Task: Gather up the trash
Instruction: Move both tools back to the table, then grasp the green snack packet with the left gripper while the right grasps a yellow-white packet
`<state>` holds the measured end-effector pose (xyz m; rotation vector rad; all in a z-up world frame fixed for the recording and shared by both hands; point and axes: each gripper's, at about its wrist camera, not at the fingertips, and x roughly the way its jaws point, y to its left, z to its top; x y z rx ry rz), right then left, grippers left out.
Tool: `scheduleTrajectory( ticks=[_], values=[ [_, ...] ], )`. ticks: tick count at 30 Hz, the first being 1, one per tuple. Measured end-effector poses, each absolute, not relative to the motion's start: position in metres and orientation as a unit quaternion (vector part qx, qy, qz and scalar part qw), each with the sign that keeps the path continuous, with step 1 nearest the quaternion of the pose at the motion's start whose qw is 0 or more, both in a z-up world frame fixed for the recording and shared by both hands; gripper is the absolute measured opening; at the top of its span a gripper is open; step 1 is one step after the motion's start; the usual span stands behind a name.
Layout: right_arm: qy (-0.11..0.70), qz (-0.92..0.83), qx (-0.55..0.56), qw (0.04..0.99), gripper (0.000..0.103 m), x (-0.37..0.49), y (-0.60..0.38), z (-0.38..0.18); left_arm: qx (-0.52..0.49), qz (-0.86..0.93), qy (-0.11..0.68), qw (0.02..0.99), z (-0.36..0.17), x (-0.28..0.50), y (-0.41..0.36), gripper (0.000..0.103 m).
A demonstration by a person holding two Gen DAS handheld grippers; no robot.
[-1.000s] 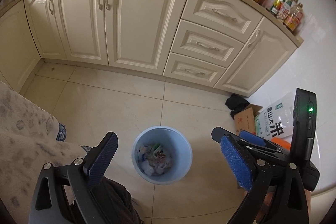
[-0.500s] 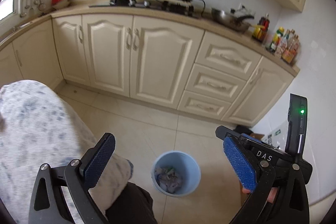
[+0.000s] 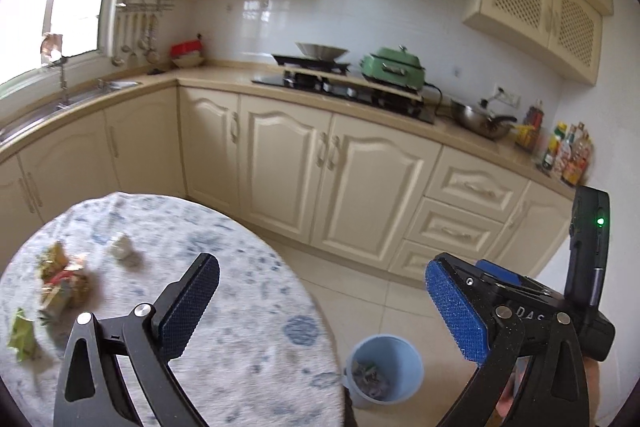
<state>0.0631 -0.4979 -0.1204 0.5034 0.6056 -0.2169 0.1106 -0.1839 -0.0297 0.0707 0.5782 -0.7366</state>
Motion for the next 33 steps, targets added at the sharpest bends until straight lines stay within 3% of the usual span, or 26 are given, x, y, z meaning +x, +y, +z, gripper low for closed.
scheduleTrajectory(
  ticks=[8,16,33],
  values=[
    [0.277,-0.03,0.162,0.947,0.103,0.093,-0.404,-0.084,0.005,-0.265,0.216,0.94,-0.02,0.065,-0.064,0.102],
    [0.295,0.056,0.116,0.947,0.103,0.137,-0.319,-0.085,-0.013,-0.157,0.202,0.967,-0.042,0.036,0.028,0.102],
    [0.401,0.139,0.087,0.901,0.103,0.234,-0.196,-0.164,-0.009,-0.053,0.317,0.947,-0.125,0.077,0.106,0.102]
  ],
)
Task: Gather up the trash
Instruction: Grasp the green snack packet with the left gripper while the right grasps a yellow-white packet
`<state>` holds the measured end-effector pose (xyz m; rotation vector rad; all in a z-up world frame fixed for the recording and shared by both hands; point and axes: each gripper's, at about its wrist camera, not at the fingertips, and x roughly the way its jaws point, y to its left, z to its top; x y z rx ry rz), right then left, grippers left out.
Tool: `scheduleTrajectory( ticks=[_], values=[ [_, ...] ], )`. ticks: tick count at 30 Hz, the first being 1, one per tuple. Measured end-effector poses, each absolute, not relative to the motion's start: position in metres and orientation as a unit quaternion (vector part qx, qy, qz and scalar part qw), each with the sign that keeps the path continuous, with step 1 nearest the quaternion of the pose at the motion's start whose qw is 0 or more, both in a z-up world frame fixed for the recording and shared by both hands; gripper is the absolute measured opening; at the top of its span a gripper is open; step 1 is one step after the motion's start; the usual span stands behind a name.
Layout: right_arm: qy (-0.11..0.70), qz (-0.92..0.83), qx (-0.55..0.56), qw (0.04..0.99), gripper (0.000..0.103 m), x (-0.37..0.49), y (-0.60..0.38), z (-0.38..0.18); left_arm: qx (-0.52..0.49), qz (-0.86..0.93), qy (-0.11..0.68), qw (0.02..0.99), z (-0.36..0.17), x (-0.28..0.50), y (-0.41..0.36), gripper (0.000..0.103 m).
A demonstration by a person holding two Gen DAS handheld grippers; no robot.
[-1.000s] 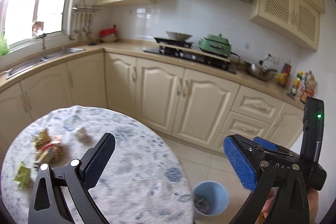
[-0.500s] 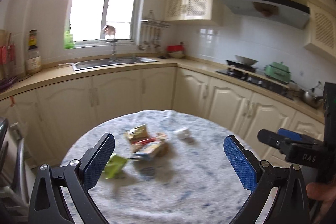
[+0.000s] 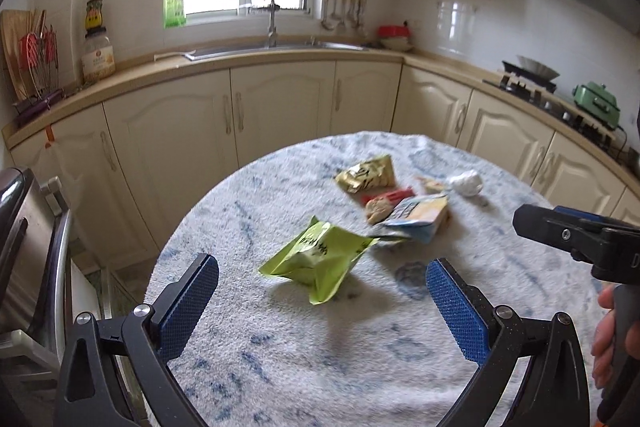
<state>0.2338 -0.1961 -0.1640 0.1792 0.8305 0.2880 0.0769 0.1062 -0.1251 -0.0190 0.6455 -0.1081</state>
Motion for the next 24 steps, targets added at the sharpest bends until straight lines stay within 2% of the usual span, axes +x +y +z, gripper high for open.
scheduleTrajectory(
  ticks=[11,18,20,22,24],
  values=[
    [0.444,0.125,0.073,0.884,0.103,0.272,-0.155,-0.199,-0.005,-0.053,0.346,0.937,-0.127,0.171,0.108,0.102],
    [0.447,0.125,0.123,0.877,0.101,0.287,-0.146,-0.204,-0.011,-0.067,0.365,0.928,-0.136,0.192,0.108,0.102],
    [0.453,0.134,0.134,0.871,0.083,0.291,-0.14,-0.205,-0.004,-0.073,0.382,0.921,-0.14,0.2,0.105,0.102],
    [0.462,0.142,0.15,0.863,0.073,0.295,-0.136,-0.208,0.002,-0.077,0.395,0.915,-0.144,0.206,0.101,0.102],
    [0.47,0.147,0.164,0.855,0.062,0.297,-0.134,-0.213,0.005,-0.078,0.404,0.912,-0.148,0.213,0.099,0.097]
  ],
)
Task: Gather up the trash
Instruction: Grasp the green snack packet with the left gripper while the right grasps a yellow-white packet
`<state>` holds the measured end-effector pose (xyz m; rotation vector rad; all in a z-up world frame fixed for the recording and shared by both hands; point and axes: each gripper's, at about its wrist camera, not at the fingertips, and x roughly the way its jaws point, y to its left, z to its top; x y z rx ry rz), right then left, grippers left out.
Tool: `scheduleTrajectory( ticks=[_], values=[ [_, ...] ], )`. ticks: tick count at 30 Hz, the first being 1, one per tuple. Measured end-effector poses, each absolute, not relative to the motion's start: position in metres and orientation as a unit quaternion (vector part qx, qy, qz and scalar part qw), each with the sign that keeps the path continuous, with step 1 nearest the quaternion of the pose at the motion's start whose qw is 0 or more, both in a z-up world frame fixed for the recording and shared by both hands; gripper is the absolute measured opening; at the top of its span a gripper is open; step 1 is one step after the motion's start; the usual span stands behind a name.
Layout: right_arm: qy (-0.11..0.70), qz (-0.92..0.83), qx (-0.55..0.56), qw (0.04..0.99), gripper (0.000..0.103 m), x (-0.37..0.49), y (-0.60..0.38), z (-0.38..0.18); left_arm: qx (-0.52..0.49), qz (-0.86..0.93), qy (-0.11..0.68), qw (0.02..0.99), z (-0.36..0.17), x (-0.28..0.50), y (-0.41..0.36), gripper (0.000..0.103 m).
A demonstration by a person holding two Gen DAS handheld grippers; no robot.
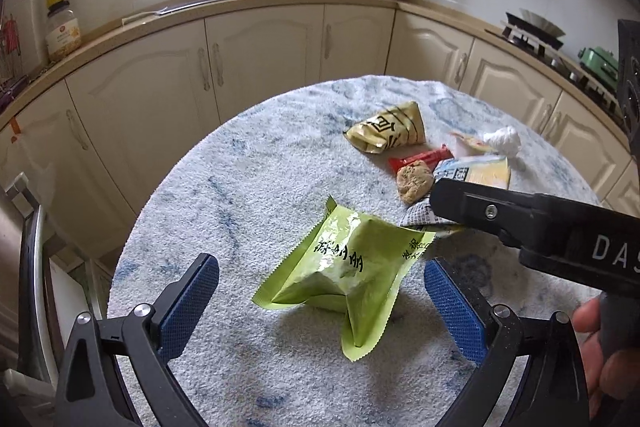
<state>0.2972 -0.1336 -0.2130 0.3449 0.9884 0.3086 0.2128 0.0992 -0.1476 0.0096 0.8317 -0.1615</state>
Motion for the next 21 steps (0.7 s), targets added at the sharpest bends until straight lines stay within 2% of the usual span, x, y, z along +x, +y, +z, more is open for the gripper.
scheduleTrajectory(
  ticks=[2,3,5,7,8,10,12,14,15,17,18,19,20,21],
  values=[
    [0.473,0.151,0.178,0.849,0.045,0.299,-0.133,-0.218,-0.002,-0.083,0.41,0.908,-0.15,0.218,0.1,0.088],
    [0.474,0.149,0.18,0.849,0.041,0.3,-0.133,-0.22,-0.007,-0.086,0.415,0.906,-0.152,0.222,0.102,0.078],
    [0.474,0.151,0.189,0.846,0.037,0.303,-0.133,-0.223,-0.017,-0.089,0.425,0.901,-0.156,0.228,0.104,0.064],
    [0.476,0.149,0.201,0.843,0.038,0.305,-0.134,-0.225,-0.026,-0.092,0.42,0.903,-0.155,0.228,0.106,0.058],
    [0.476,0.149,0.207,0.842,0.039,0.305,-0.135,-0.225,-0.026,-0.092,0.42,0.902,-0.156,0.229,0.106,0.054],
    [0.472,0.154,0.22,0.84,0.04,0.303,-0.137,-0.221,-0.027,-0.09,0.418,0.903,-0.156,0.229,0.106,0.052],
    [0.468,0.151,0.218,0.843,0.046,0.303,-0.137,-0.218,-0.025,-0.092,0.416,0.904,-0.157,0.23,0.104,0.048],
    [0.467,0.143,0.224,0.843,0.068,0.304,-0.139,-0.217,-0.02,-0.09,0.417,0.904,-0.157,0.232,0.103,0.048],
    [0.467,0.134,0.23,0.843,0.073,0.306,-0.142,-0.217,-0.017,-0.089,0.417,0.904,-0.158,0.233,0.102,0.048],
    [0.466,0.133,0.244,0.84,0.073,0.31,-0.146,-0.219,-0.015,-0.088,0.417,0.905,-0.158,0.232,0.1,0.048],
    [0.466,0.134,0.238,0.842,0.071,0.312,-0.145,-0.22,-0.015,-0.089,0.417,0.905,-0.159,0.233,0.1,0.047],
    [0.467,0.131,0.226,0.845,0.057,0.314,-0.142,-0.221,-0.017,-0.091,0.416,0.905,-0.158,0.232,0.101,0.045],
    [0.471,0.134,0.218,0.844,0.035,0.316,-0.14,-0.224,-0.02,-0.095,0.415,0.905,-0.158,0.232,0.101,0.038],
    [0.475,0.143,0.221,0.84,0.032,0.317,-0.139,-0.228,-0.022,-0.095,0.414,0.905,-0.158,0.231,0.102,0.035]
  ],
)
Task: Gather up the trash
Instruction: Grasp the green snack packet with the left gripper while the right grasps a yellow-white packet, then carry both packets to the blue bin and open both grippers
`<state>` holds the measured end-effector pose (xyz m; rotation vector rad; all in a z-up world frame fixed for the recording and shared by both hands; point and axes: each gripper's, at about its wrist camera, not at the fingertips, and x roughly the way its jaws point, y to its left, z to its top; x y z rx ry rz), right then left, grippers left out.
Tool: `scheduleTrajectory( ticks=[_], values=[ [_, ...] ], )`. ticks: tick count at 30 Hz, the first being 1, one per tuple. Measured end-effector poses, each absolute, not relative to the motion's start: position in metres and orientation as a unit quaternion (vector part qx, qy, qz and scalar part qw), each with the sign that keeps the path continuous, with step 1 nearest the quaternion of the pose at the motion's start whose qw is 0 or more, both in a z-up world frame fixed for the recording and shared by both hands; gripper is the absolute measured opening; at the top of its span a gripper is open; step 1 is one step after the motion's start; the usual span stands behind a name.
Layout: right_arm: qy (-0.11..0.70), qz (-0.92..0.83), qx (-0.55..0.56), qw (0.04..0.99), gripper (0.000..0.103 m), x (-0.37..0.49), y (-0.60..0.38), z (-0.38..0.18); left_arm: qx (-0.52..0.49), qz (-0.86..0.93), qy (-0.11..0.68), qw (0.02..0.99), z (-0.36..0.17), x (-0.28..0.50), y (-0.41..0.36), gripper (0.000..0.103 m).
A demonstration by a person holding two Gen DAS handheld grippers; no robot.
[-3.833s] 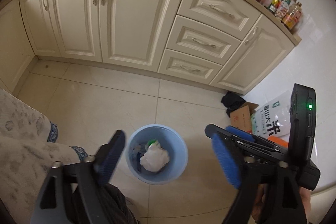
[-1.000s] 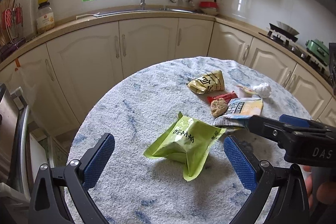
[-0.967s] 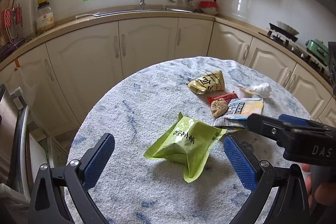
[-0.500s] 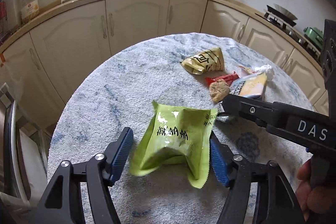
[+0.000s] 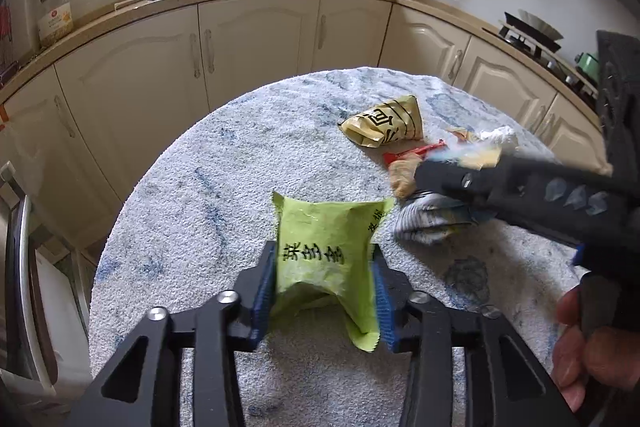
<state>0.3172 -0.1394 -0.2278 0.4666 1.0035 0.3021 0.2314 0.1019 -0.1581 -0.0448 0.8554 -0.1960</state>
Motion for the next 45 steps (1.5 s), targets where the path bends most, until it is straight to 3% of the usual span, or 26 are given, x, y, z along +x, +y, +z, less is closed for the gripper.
scheduleTrajectory(
  ticks=[6,22,36,45],
  values=[
    [0.455,0.161,0.18,0.857,0.028,0.301,-0.134,-0.219,-0.042,-0.092,0.405,0.909,-0.156,0.222,0.109,0.03],
    [0.388,0.152,0.112,0.902,0.028,0.239,-0.186,-0.173,-0.043,-0.132,0.376,0.916,-0.125,0.169,0.066,0.03],
    [0.309,0.04,0.107,0.944,0.028,0.142,-0.329,-0.11,-0.004,-0.253,0.32,0.913,-0.062,0.112,-0.048,0.03],
    [0.293,-0.057,0.105,0.949,0.028,0.089,-0.419,-0.1,0.027,-0.342,0.319,0.884,-0.048,0.096,-0.137,0.03]
  ],
)
